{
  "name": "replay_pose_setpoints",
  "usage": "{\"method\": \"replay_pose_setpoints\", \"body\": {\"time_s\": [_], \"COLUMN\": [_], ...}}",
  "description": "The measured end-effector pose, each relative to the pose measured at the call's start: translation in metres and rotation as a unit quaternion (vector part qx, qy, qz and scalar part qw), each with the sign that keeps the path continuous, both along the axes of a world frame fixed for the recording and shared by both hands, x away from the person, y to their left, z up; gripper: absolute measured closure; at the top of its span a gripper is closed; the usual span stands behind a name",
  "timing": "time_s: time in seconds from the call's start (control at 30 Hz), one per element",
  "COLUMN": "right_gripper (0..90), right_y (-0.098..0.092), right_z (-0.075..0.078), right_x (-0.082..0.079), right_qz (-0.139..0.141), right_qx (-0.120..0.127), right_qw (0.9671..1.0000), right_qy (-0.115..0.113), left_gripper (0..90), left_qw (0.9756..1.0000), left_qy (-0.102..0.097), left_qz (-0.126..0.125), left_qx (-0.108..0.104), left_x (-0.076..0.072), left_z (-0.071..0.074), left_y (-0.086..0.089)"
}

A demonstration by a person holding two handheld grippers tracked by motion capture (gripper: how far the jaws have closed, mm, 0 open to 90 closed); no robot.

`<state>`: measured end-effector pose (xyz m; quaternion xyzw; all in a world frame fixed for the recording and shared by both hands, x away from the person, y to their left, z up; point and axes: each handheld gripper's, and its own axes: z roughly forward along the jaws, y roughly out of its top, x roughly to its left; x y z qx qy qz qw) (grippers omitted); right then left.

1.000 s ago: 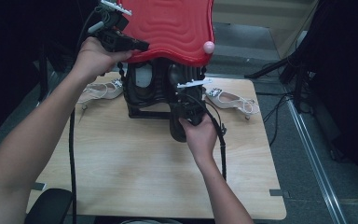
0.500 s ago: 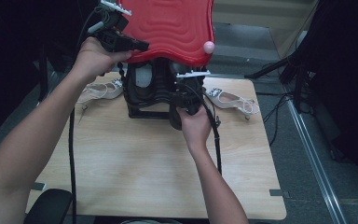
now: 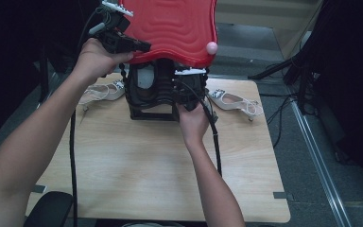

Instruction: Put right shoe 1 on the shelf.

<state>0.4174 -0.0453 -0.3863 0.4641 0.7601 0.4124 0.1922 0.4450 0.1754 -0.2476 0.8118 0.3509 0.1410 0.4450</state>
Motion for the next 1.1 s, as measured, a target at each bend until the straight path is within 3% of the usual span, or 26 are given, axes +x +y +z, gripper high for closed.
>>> {"method": "replay_pose_setpoints", "body": {"time_s": [0.07, 0.27, 0.37, 0.5, 0.63, 0.9, 1.1], "right_gripper": [79.6, 69.8, 68.3, 75.3, 86.4, 90.0, 90.0], "right_y": [-0.002, -0.004, -0.005, -0.012, -0.023, -0.05, -0.06], "right_z": [-0.002, 0.002, 0.008, 0.019, 0.026, 0.008, -0.012], "right_x": [-0.003, -0.006, -0.015, -0.033, -0.051, -0.076, -0.077], "right_qz": [0.003, 0.02, 0.033, 0.05, 0.073, 0.109, 0.112], "right_qx": [0.002, 0.022, 0.022, 0.018, 0.025, 0.004, -0.007], "right_qw": [0.9999, 0.9995, 0.9992, 0.9983, 0.9969, 0.9941, 0.9936], "right_qy": [-0.013, -0.003, -0.01, -0.024, -0.017, -0.002, 0.017], "left_gripper": [90.0, 90.0, 90.0, 90.0, 90.0, 90.0, 90.0], "left_qw": [1.0, 1.0, 1.0, 1.0, 1.0, 1.0, 1.0], "left_qy": [-0.003, 0.002, -0.002, -0.002, -0.001, 0.0, 0.0], "left_qz": [0.0, 0.002, 0.002, 0.001, 0.003, 0.003, 0.002], "left_qx": [0.001, -0.003, -0.003, -0.003, -0.004, -0.004, -0.003], "left_x": [0.0, 0.0, 0.0, 0.0, 0.0, 0.0, 0.0], "left_z": [0.0, 0.0, -0.001, -0.001, -0.001, -0.001, -0.001], "left_y": [0.0, 0.0, 0.0, 0.0, 0.0, 0.0, 0.0]}}
